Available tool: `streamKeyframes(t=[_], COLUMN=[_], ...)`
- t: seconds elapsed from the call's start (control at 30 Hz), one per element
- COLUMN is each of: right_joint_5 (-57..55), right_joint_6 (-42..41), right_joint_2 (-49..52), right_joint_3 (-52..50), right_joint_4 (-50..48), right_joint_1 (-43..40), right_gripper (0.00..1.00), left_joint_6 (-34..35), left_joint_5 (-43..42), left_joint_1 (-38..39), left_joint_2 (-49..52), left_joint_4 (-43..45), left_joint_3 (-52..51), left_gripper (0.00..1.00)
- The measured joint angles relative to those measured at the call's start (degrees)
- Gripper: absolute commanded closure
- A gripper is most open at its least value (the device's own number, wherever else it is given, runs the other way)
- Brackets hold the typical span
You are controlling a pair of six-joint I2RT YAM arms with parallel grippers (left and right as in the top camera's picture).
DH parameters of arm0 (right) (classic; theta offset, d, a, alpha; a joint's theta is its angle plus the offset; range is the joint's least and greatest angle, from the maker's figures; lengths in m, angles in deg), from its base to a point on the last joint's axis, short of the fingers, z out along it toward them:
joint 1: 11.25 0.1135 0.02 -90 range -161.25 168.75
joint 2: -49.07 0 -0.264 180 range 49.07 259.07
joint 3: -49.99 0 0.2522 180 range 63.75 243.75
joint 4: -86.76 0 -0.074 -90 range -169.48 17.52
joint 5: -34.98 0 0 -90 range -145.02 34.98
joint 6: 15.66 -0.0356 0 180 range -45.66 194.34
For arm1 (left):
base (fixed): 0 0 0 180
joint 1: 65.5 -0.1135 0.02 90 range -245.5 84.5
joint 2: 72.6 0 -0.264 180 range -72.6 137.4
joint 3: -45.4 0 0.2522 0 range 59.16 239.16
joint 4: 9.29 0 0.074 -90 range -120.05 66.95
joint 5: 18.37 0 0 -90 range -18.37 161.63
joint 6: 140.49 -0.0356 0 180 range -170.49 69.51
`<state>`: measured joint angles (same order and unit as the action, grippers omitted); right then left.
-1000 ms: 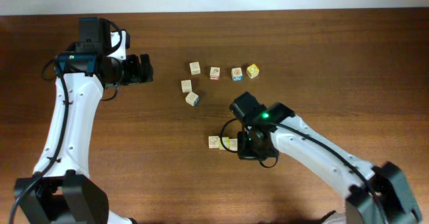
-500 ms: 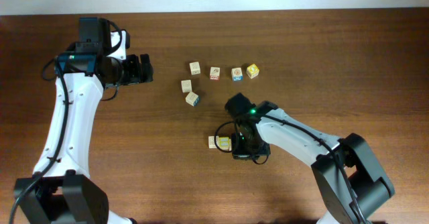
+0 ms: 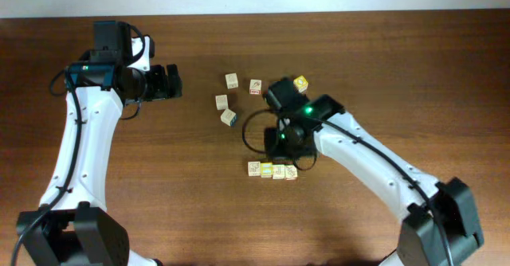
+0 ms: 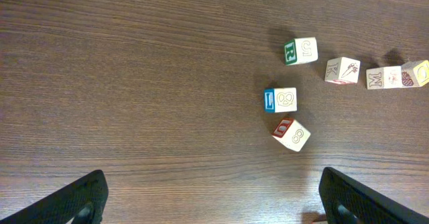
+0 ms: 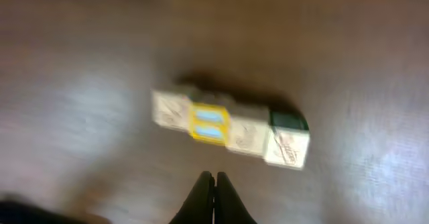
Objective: Rotate 4 blocks
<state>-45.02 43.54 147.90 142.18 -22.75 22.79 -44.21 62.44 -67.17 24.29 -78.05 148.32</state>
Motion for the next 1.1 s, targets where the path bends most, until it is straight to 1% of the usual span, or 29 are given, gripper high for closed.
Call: streamKeyframes(t=[0.07, 0.23, 0.37, 0.97, 1.0, 1.07, 1.1], right_joint_5=[-0.7, -1.0, -1.1, -1.1, -1.1, -1.1, -1.1], right_joint_6=[0.0, -0.1, -0.1, -0.2, -0.2, -0.4, -0.3], right_joint_2=[-0.3, -0.1, 2.1, 2.5, 2.5, 2.5, 2.5], right_joint_3=[0.6, 0.6, 0.6, 0.6, 0.6, 0.6, 0.6], right_joint_4=[-4.7, -7.4, -9.7, -10.1, -10.3, -10.8, -11.2], right_joint_1=[0.0, 0.0, 0.0, 0.0, 0.0, 0.0, 0.0], right_gripper=[0.95, 0.95, 0.94, 0.94, 0.89, 0.71, 0.67], left_joint_6=[0.0, 0.0, 0.0, 0.0, 0.0, 0.0, 0.0], left_joint_5=[0.0, 0.0, 0.0, 0.0, 0.0, 0.0, 0.0], left_joint_1=[0.0, 0.0, 0.0, 0.0, 0.0, 0.0, 0.0], left_joint_2=[0.0, 0.0, 0.0, 0.0, 0.0, 0.0, 0.0], left_joint_4=[0.0, 0.0, 0.0, 0.0, 0.0, 0.0, 0.0], left_joint_3=[0.0, 0.0, 0.0, 0.0, 0.0, 0.0, 0.0], left_gripper=[0.01, 0.01, 0.01, 0.01, 0.01, 0.01, 0.01])
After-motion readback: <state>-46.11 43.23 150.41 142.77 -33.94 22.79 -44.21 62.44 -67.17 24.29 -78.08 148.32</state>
